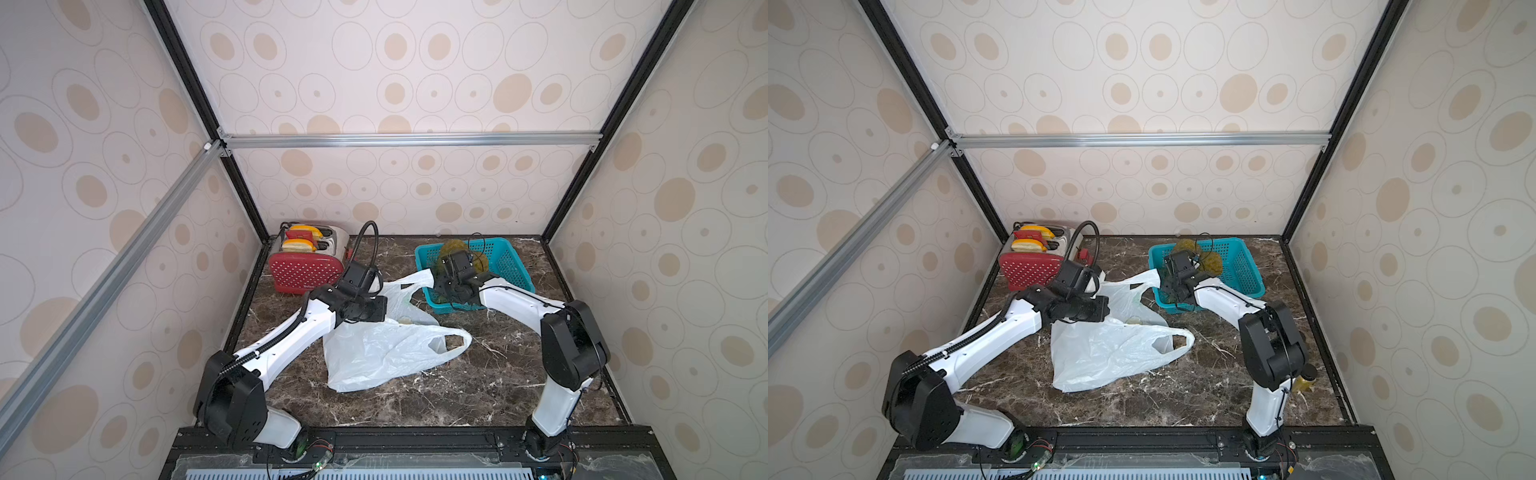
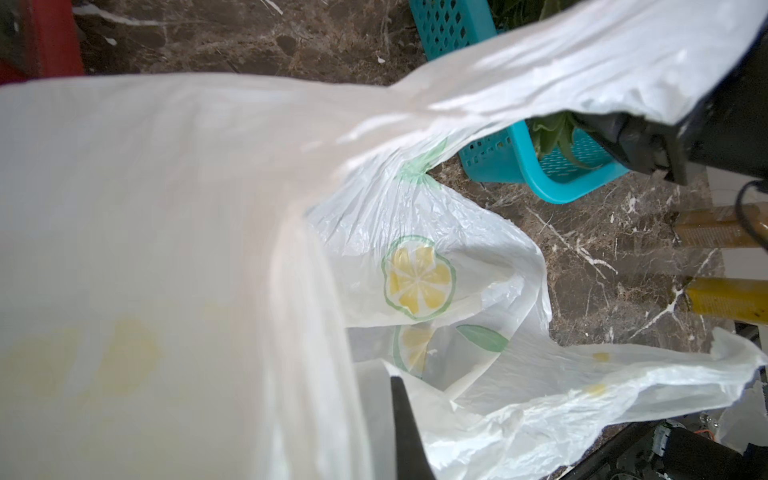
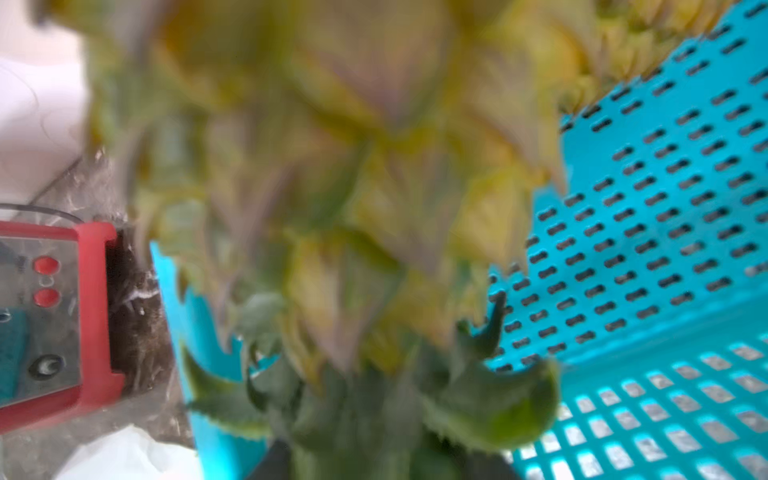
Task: Place the pineapple into a plastic bag & tie a knot
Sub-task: Pick up the pineapple from the basket, then place the pineapple in the plastic bag.
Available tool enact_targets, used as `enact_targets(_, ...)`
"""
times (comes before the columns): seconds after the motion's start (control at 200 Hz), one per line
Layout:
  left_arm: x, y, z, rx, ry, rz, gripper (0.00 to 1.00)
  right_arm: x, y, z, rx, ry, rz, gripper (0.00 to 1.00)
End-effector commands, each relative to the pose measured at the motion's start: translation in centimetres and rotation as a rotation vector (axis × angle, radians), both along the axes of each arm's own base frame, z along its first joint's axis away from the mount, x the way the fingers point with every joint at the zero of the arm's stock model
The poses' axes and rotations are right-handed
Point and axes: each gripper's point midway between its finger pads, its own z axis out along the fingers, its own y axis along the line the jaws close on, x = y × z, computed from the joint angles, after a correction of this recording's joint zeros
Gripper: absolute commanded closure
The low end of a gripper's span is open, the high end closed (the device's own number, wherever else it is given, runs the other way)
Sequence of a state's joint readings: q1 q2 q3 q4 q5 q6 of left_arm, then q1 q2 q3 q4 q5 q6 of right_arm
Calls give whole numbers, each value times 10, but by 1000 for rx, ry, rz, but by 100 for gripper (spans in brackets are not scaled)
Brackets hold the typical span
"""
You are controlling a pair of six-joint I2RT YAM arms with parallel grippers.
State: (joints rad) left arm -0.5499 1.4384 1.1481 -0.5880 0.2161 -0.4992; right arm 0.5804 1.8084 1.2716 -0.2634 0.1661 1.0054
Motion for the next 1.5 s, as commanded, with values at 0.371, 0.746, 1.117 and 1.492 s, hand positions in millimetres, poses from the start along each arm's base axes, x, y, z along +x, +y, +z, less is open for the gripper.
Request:
enact_targets(0.371, 7, 8, 4, 81, -17, -15, 100, -27, -38, 105, -151, -306, 196, 100)
enact_targets(0.746, 10, -4, 15, 76, -75, -138, 100, -117, -38, 155, -386, -486, 859, 100)
enact_targets(1.117, -7, -6, 27, 178, -68, -424, 100, -193, -62, 171, -590, -611, 1226, 100)
enact_targets(1.492, -6, -28, 40, 108, -55, -550, 100, -227, -30, 152, -351, -519, 1394, 100)
